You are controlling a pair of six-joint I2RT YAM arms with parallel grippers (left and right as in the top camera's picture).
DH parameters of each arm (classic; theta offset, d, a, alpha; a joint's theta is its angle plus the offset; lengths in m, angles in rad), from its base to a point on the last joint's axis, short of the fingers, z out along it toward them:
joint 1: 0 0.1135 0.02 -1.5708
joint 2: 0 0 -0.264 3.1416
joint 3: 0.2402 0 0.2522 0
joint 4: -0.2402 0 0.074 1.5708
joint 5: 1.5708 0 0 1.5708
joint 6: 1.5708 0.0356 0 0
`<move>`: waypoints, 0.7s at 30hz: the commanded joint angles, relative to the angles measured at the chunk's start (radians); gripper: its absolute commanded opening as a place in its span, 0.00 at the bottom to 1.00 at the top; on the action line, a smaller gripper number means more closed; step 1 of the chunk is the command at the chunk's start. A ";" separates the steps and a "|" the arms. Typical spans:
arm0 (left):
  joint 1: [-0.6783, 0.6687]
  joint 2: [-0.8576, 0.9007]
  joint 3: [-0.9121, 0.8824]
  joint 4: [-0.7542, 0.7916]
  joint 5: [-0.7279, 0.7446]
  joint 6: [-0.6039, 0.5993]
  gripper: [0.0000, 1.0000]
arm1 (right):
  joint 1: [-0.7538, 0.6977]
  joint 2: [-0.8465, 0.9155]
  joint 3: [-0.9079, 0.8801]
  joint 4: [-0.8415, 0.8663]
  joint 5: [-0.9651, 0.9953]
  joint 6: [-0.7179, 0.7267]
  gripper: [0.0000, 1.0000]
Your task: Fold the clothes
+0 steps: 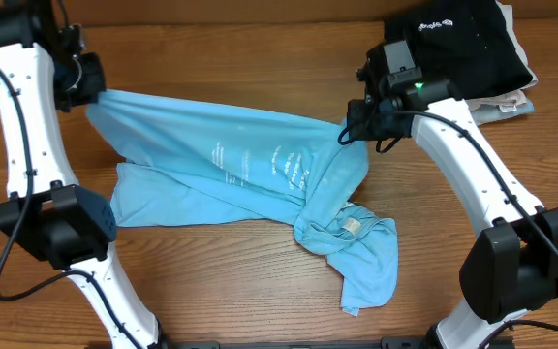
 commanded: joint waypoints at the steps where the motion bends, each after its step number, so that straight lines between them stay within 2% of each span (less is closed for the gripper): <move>1: 0.043 -0.027 -0.003 0.003 -0.024 0.022 0.04 | -0.013 -0.027 0.082 -0.009 -0.072 -0.083 0.04; 4: 0.051 -0.027 -0.003 0.002 -0.024 0.022 0.04 | -0.013 -0.027 0.143 -0.039 -0.111 -0.083 0.04; 9: 0.052 -0.027 -0.003 0.001 -0.025 0.022 0.04 | -0.013 -0.024 0.146 -0.058 -0.121 -0.069 0.05; 12: 0.052 -0.027 -0.003 0.002 -0.025 0.022 0.04 | -0.013 -0.024 0.122 -0.061 -0.121 -0.067 0.27; 13: 0.052 -0.027 -0.003 0.002 -0.025 0.023 0.04 | -0.013 -0.023 0.114 -0.062 -0.120 -0.067 0.32; 14: 0.052 -0.027 -0.003 0.002 -0.025 0.023 0.04 | -0.013 -0.023 0.103 -0.063 -0.120 -0.065 0.33; 15: 0.052 -0.027 -0.003 0.001 -0.025 0.023 0.04 | -0.013 -0.023 0.092 -0.063 -0.113 -0.055 0.32; 17: 0.052 -0.027 -0.003 0.000 -0.025 0.023 0.04 | -0.013 -0.023 0.063 -0.058 -0.082 -0.027 0.15; 18: 0.052 -0.027 -0.003 -0.002 -0.025 0.023 0.04 | -0.013 -0.023 0.049 -0.056 -0.069 -0.018 0.11; 21: 0.052 -0.027 -0.003 -0.007 -0.024 0.022 0.04 | -0.013 -0.023 0.000 -0.027 -0.072 -0.018 0.10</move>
